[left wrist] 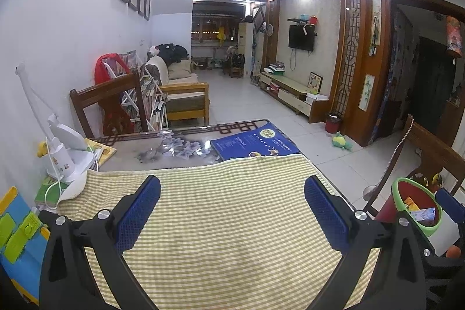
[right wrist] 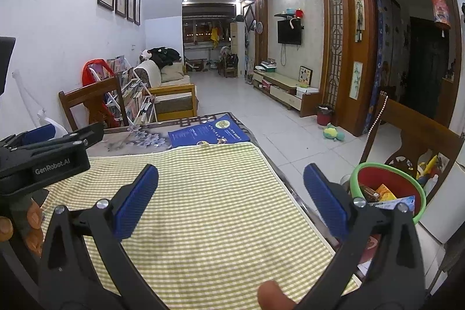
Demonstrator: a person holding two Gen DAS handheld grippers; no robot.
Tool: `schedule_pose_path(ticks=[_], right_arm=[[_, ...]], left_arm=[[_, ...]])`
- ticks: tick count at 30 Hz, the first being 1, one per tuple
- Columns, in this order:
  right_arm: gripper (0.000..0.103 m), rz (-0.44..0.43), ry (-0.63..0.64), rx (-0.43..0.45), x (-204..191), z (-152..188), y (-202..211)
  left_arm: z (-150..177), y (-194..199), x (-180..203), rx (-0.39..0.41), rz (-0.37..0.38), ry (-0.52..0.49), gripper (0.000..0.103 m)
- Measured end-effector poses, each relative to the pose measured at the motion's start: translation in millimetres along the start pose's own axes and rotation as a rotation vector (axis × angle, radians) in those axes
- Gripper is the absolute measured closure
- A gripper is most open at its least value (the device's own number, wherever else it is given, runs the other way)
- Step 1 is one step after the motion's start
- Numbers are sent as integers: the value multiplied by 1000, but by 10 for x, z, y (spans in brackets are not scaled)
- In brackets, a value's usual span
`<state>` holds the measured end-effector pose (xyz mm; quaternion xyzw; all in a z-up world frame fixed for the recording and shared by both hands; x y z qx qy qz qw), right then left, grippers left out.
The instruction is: Collect trash
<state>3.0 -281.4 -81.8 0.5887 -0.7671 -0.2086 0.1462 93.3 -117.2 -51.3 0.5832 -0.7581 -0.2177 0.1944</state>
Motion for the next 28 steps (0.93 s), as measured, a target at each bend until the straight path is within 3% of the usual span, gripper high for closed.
schedule_pose_path(ticks=[12, 18, 21, 24, 28], right_arm=[[5, -6, 1, -25, 16, 46, -112], [5, -18, 16, -75, -29, 128, -274], [5, -30, 16, -121, -36, 221, -444], [5, -33, 25, -197, -13, 402, -743], [5, -24, 26, -290, 91, 681, -1258]], left_arm=[[26, -81, -5, -18, 3, 0, 8], [88, -155, -35, -34, 39, 9, 8], [145, -253, -130, -47, -11, 19, 8], [303, -462, -316, -120, -20, 27, 8], [767, -759, -824, -234, -164, 40, 8]])
Point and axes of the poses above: each gripper's, at about its wrist camera, not at the fingertips, and y roughly against the way its jaws point, x to its right, z to its underside, the point moved 5 cm from there along -y, roughly the way its jaws point, and after that the axes turned 6 degrees about -x, right-handed, at the moved point
